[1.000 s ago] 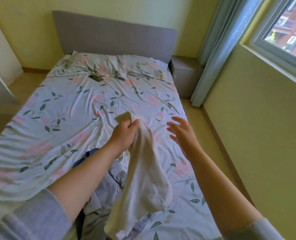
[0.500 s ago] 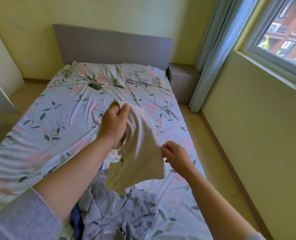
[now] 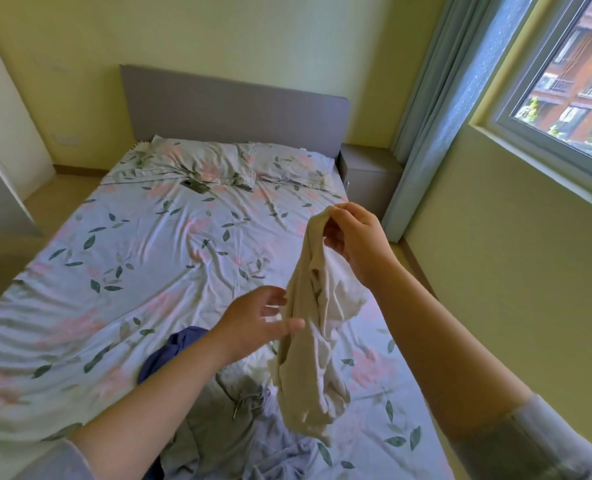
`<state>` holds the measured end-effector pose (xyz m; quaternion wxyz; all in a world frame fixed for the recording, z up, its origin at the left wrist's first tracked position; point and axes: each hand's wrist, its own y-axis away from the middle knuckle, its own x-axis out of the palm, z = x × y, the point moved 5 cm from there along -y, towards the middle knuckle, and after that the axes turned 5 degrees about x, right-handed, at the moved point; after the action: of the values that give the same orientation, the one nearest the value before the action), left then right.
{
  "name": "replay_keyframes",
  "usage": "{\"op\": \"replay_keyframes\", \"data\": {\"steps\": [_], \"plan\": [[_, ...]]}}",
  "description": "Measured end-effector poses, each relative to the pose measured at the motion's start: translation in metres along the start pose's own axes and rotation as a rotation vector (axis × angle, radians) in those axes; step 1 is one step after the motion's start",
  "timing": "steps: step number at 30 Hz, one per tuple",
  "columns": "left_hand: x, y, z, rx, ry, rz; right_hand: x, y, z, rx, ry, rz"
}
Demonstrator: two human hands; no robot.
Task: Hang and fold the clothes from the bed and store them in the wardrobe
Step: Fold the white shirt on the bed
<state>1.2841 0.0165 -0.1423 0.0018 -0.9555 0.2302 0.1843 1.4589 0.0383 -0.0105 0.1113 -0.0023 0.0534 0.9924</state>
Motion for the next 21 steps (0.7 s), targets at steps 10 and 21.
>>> {"op": "replay_keyframes", "data": {"steps": [10,21], "plan": [[0.043,-0.003,-0.023,0.051,-0.159,-0.042,-0.019,-0.002,0.037,-0.095,-0.249,0.046],[-0.003,-0.008,-0.087,0.240,0.063,-0.248,-0.074,-0.014,0.002,0.008,-0.019,-0.091]]}}
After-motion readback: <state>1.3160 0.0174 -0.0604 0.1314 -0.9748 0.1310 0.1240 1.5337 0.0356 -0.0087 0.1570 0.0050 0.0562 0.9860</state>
